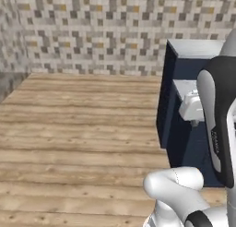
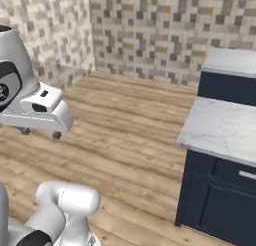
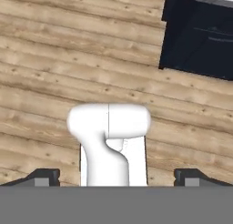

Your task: Place two dumplings into each of the tupperware containers and then place the containers in the fridge.

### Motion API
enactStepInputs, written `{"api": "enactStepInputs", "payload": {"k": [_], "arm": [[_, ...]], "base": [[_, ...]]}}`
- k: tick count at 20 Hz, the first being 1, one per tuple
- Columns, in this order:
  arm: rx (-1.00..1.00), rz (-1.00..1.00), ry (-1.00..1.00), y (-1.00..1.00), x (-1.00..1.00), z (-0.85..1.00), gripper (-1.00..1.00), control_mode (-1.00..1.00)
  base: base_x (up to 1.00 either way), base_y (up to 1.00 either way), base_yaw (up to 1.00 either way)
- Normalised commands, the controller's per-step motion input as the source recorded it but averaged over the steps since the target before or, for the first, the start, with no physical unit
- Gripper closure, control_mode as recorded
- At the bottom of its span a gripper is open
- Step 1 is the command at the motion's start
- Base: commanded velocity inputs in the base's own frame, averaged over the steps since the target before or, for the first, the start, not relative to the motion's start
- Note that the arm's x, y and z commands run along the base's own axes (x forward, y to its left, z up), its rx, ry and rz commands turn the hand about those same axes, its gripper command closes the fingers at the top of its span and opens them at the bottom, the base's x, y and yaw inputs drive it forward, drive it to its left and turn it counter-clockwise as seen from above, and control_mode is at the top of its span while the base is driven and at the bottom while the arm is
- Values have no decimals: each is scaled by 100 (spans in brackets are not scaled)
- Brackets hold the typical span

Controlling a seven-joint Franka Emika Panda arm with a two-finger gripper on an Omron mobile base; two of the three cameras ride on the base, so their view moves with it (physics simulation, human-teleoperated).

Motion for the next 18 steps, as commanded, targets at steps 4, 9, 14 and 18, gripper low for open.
{"api": "enactStepInputs", "payload": {"k": [4,9,14,18], "arm": [[0,0,0,0,0,0,-100,100],[0,0,0,0,0,0,-100,100],[0,0,0,0,0,0,-100,100],[0,0,0,0,0,0,-100,100]], "base": [[21,66,-75],[50,95,-39],[92,93,-15],[100,82,-5]]}}
